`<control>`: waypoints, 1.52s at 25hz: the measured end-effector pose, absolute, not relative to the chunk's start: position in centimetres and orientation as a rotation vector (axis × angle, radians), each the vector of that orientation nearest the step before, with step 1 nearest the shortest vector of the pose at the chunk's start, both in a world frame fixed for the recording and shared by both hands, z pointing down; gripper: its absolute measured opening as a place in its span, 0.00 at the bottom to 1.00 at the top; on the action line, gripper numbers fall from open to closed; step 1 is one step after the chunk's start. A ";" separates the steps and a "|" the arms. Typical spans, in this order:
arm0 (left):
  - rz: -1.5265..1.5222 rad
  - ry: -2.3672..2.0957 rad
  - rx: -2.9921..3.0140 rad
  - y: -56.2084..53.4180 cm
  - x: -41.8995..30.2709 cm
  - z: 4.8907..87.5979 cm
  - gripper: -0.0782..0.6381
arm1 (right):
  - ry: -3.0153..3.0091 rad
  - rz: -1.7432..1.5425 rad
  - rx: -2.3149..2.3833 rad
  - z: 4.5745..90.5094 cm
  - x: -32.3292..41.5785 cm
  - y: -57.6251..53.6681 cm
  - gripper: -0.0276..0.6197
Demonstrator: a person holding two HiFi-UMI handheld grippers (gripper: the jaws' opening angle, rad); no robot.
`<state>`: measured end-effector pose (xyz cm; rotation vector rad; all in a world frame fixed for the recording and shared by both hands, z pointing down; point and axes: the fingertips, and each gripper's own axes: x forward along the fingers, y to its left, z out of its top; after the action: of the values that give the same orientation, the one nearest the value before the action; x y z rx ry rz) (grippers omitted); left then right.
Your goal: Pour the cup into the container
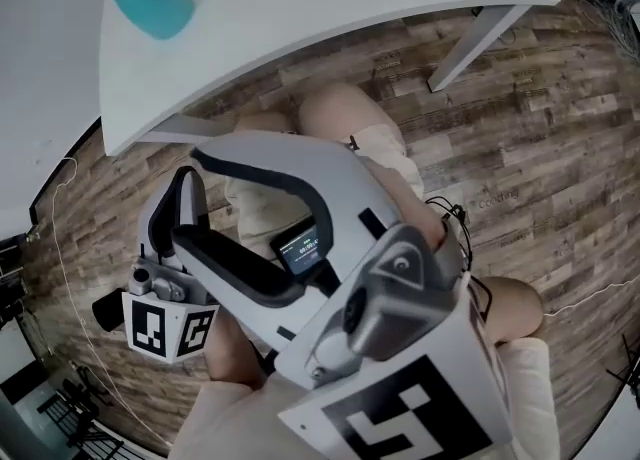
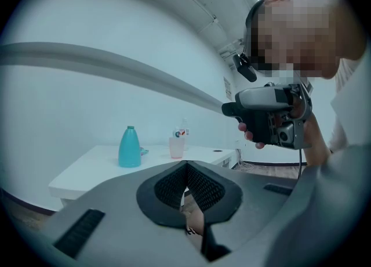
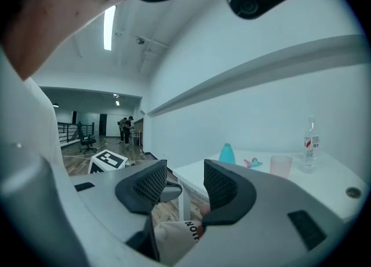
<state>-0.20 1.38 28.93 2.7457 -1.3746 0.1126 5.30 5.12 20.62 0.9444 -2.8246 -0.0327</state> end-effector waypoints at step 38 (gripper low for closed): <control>0.202 -1.377 2.636 1.3 -1.9 42.5 0.12 | -2.732 0.203 1.202 43.4 13.0 -0.6 0.33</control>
<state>-1.92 1.28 42.55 2.6365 -1.3769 0.2024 13.01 -0.60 43.38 1.2016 -2.7317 0.2028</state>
